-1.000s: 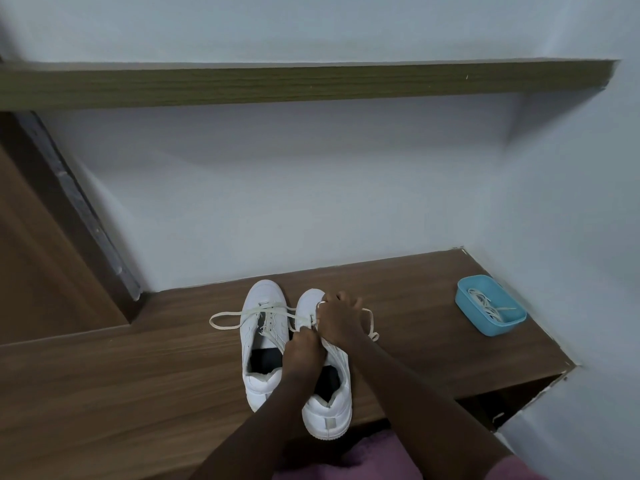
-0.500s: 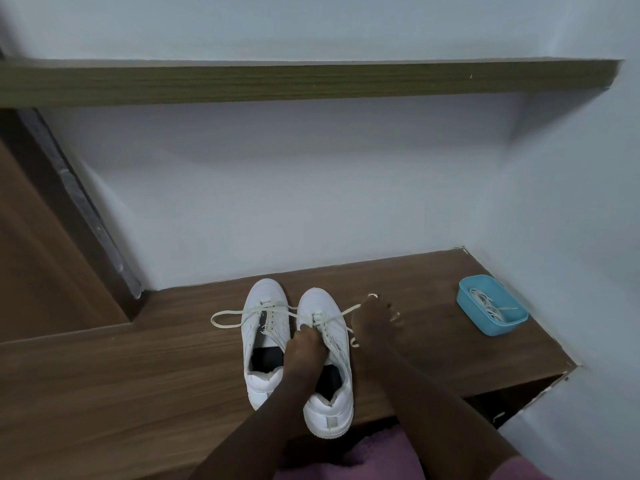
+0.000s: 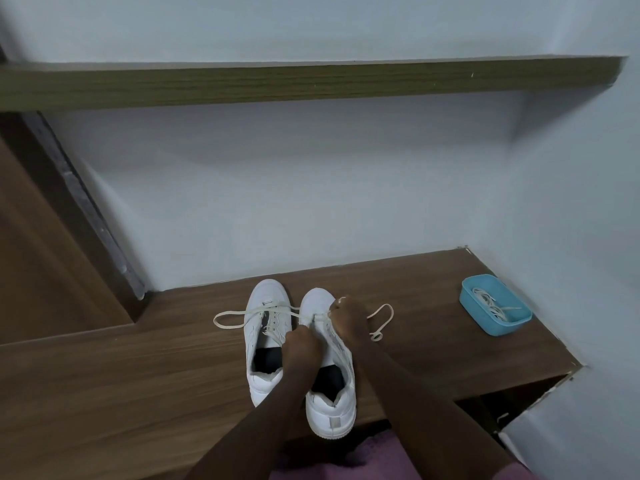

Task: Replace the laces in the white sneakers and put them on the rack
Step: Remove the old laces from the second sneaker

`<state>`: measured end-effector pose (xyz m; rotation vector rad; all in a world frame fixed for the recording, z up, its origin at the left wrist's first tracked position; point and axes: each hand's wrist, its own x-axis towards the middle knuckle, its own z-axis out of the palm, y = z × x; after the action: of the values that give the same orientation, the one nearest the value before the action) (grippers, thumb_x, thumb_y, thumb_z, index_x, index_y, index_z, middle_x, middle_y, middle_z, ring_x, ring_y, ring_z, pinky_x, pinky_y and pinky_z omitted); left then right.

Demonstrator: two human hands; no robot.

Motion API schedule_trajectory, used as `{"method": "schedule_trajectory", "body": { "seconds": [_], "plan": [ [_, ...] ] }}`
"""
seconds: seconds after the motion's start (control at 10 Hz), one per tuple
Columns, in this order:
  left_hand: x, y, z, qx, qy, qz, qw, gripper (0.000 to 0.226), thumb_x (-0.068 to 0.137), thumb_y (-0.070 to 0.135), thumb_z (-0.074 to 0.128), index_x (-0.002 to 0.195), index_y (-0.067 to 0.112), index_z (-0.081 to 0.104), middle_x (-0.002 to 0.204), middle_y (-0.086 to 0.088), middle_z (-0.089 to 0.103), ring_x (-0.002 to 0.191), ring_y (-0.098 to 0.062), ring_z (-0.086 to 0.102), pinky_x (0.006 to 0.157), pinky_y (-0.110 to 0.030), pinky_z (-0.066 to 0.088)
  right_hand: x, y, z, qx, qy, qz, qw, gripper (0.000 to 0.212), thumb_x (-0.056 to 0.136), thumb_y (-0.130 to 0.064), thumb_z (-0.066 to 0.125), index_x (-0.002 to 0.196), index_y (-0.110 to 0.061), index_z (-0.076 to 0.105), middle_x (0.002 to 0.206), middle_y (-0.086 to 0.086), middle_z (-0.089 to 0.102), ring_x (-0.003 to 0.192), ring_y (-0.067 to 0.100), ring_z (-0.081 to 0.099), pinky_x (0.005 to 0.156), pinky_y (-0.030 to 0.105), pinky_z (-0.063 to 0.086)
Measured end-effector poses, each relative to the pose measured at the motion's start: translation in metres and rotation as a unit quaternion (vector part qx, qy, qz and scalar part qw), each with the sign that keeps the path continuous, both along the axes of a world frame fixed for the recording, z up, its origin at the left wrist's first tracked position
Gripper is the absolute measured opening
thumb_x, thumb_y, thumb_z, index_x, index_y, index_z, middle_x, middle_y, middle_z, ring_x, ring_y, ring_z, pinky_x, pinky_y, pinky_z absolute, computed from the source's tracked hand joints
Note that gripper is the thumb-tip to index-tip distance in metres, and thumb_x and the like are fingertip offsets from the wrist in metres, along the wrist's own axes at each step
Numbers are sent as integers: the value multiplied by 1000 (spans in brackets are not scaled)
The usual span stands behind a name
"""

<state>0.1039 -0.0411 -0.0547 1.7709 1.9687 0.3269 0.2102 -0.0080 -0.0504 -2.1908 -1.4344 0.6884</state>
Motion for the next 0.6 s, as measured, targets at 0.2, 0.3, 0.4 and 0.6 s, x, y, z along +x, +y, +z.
{"method": "schedule_trajectory", "body": {
  "seconds": [0.2,0.3,0.4,0.6],
  "plan": [
    [3,0,0,11,-36,12,999,32,98,22,35,109,3,58,110,-16,63,106,-30,57,87,-34,44,26,-2,-7,-20,-96,-44,994,20,90,-14,48,106,-12,60,114,5,60,116,28,52,96,40,44],
    [4,1,-3,22,-45,12,999,35,98,27,36,103,3,60,105,-16,64,100,-30,60,85,-35,46,34,-3,-9,3,-139,-49,989,12,88,-10,48,94,-12,58,100,2,62,109,25,56,92,34,45],
    [5,3,1,17,-51,16,998,38,97,30,38,103,2,62,105,-16,64,99,-31,61,83,-34,46,23,1,-11,24,-115,61,991,21,93,-8,42,91,-2,62,96,13,63,103,29,60,80,16,41],
    [2,18,9,4,-66,8,998,30,91,23,45,99,-1,62,105,-16,64,98,-31,60,75,-31,41,1,1,-11,48,-212,133,967,23,91,-8,45,101,-5,66,109,12,62,103,29,59,81,34,45]
  ]
}}
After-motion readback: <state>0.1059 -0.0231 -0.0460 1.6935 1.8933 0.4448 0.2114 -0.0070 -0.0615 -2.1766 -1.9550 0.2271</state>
